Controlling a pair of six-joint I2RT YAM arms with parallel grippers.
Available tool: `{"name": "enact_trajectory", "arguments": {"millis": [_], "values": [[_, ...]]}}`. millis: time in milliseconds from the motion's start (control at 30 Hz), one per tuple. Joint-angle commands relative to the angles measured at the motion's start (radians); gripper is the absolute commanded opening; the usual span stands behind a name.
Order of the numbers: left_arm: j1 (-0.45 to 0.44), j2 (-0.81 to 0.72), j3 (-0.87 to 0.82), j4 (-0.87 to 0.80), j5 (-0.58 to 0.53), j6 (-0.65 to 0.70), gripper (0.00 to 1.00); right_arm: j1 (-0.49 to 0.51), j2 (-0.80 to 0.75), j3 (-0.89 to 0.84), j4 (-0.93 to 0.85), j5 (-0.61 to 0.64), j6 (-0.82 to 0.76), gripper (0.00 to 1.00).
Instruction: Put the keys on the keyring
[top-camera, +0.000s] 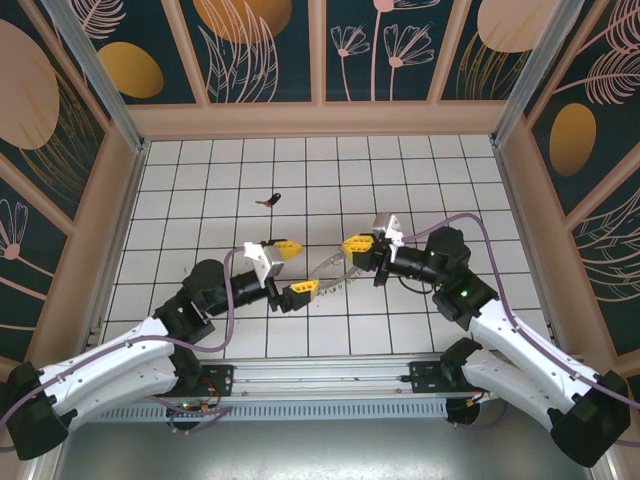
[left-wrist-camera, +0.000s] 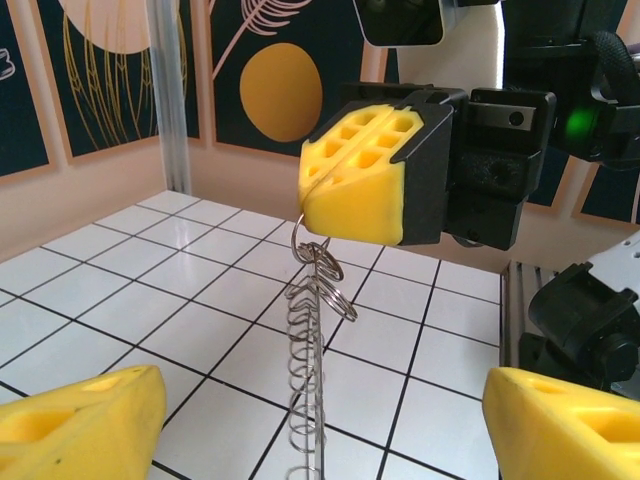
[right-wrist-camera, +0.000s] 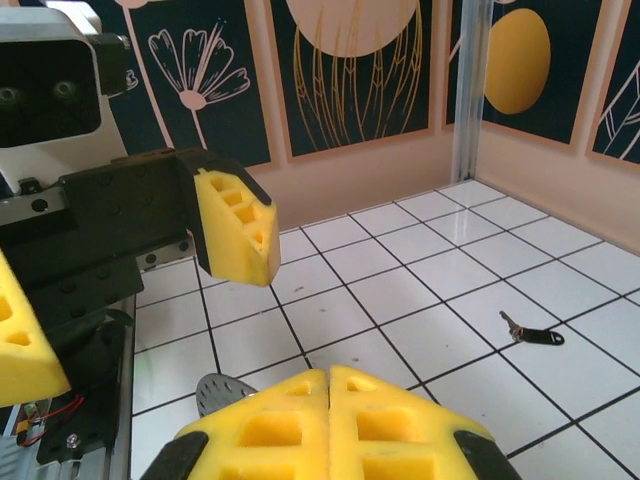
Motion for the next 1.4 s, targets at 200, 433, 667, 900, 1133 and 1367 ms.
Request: {"name": "enact_trajectory", "arguments": {"millis": [200,433,667,900,1133,1367], "values": [[-0.005,-0.035,0.039,-0.007,0.047,0.039,0.71,-0.008,-0.082,-0.105,0.189,-0.064,-0.002,0.00],[-0.005,-0.044,0.065,-0.074,0.059,0.069,0.60,-0.008,-0.085,-0.147,0.269,-0.115,-0.012,0.00],[-0.005,-0.004,0.106,-0.107,0.092,0.115,0.46,-0.008,-0.090,-0.178,0.333,-0.163,-0.008,0.00],[-0.006,0.043,0.133,-0.103,0.144,0.140,0.32,-0.006,-0.068,-0.179,0.376,-0.205,0.004,0.00],[-0.005,0.095,0.154,-0.073,0.182,0.144,0.28,0.005,-0.051,-0.177,0.396,-0.225,0.007,0.00],[-0.008,0.131,0.157,-0.023,0.227,0.118,0.24,0.015,-0.050,-0.180,0.403,-0.223,0.007,0.00]]}}
